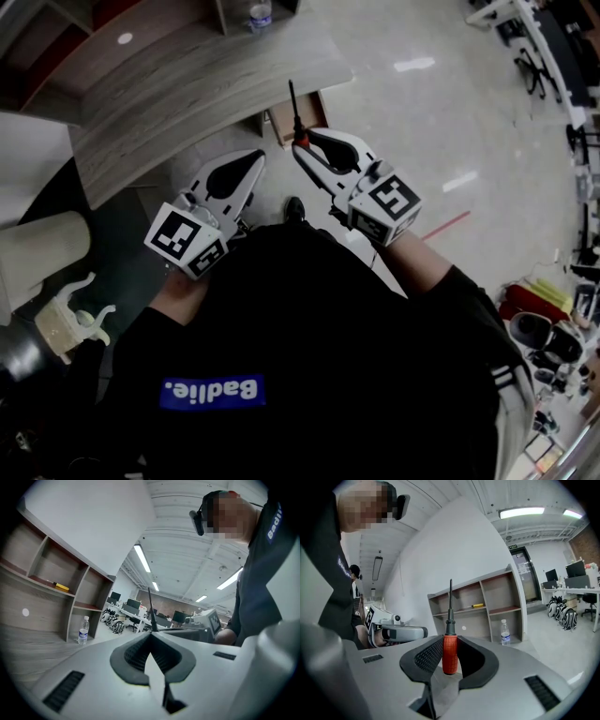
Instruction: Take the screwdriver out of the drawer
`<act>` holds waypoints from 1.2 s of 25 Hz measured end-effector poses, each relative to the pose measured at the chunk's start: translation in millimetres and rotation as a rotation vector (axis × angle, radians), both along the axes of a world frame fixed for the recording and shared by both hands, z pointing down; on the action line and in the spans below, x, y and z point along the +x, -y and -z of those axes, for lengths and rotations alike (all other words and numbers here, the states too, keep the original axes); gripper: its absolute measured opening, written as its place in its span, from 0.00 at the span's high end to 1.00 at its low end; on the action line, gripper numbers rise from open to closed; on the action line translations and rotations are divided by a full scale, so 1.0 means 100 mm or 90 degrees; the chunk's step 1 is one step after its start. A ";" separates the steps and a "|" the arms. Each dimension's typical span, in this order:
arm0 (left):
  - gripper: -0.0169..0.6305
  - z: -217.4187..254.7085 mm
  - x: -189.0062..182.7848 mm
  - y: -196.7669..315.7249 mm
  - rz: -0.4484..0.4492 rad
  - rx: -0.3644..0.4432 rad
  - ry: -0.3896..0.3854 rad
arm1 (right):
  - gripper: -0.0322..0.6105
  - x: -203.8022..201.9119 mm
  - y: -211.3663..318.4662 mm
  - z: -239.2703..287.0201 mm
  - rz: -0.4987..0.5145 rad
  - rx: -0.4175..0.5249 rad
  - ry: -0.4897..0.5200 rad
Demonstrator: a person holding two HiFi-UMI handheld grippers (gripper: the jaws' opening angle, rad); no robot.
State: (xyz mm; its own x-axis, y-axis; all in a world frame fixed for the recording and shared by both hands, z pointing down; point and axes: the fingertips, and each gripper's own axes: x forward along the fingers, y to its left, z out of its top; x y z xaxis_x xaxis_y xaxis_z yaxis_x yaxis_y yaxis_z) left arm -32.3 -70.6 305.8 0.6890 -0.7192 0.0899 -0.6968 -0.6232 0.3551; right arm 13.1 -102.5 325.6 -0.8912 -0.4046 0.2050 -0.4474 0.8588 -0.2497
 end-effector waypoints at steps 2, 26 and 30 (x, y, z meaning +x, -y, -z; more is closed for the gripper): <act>0.97 0.00 0.00 -0.01 0.002 0.000 0.000 | 0.77 -0.01 -0.02 0.02 0.005 0.000 0.001; 0.97 0.00 -0.04 -0.04 0.014 0.001 0.000 | 0.77 -0.06 -0.01 0.01 0.014 0.011 -0.002; 0.97 0.02 -0.05 -0.03 0.015 0.002 -0.001 | 0.77 -0.07 0.00 0.04 0.015 0.012 -0.002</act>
